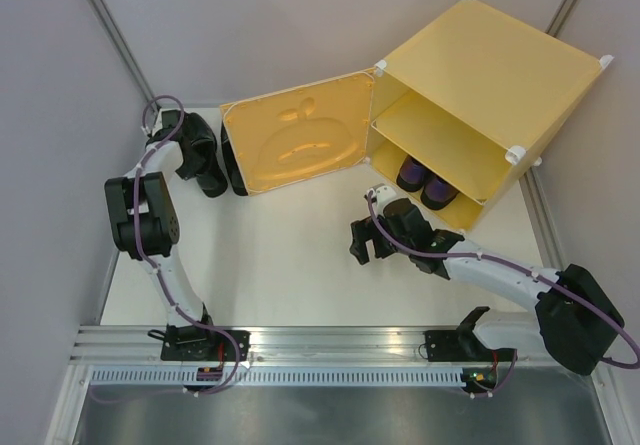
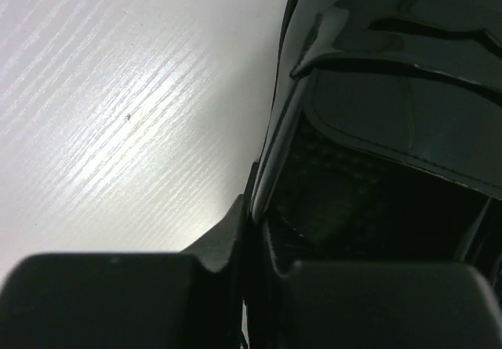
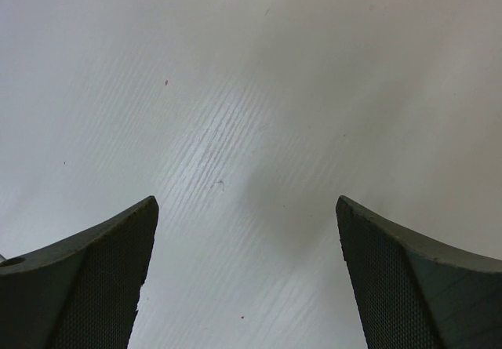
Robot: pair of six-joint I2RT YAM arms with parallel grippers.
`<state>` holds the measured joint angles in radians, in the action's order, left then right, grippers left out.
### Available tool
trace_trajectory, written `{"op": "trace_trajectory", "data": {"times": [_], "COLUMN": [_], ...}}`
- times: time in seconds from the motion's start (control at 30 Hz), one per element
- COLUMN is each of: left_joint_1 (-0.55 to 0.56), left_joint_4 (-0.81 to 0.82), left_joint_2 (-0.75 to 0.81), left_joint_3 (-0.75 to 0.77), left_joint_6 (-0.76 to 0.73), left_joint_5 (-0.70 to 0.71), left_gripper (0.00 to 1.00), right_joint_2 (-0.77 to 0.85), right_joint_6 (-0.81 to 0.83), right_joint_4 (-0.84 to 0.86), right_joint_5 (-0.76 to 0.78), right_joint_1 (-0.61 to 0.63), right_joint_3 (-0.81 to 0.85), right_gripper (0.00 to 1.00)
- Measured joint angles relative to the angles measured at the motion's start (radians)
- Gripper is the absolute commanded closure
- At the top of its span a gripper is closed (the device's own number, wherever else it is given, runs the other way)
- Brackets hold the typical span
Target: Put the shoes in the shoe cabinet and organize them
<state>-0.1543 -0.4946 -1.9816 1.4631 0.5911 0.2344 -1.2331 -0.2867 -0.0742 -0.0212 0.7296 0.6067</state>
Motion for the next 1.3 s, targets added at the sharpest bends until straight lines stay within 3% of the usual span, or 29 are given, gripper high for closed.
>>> {"op": "trace_trajectory", "data": {"times": [0.07, 0.37, 0.6, 0.8, 1.3], "left_joint_1": [-0.008, -0.082, -0.085, -0.082, -0.079], "left_joint_4": [0.001, -0.035, -0.18, -0.267, -0.596], "left_joint_2": [0.006, 0.22, 0.557, 0.862, 1.281], "left_joint_3": [-0.01, -0.256, -0.466, -0.59, -0.585], "left_joint_6": [0.0, -0.005, -0.035, -0.07, -0.098], "left_joint_5": [0.002, 0.036, -0.005, -0.147, -0.359], "left_gripper": [0.98, 0.98, 0.98, 0.98, 0.98], "right_joint_2": [0.0, 0.014, 0.087, 0.099, 0.095], "right_joint_6": [0.0, -0.006, -0.013, -0.016, -0.032], "right_joint_4": [0.003, 0.006, 0.008, 0.006, -0.042], "right_joint_5": [0.0, 0.014, 0.03, 0.031, 0.045], "right_joint_1": [0.0, 0.0, 0.0, 0.0, 0.0], "right_joint_3": [-0.005, -0.03, -0.037, -0.037, -0.013], "right_gripper": [0.03, 0.03, 0.03, 0.03, 0.04]}}
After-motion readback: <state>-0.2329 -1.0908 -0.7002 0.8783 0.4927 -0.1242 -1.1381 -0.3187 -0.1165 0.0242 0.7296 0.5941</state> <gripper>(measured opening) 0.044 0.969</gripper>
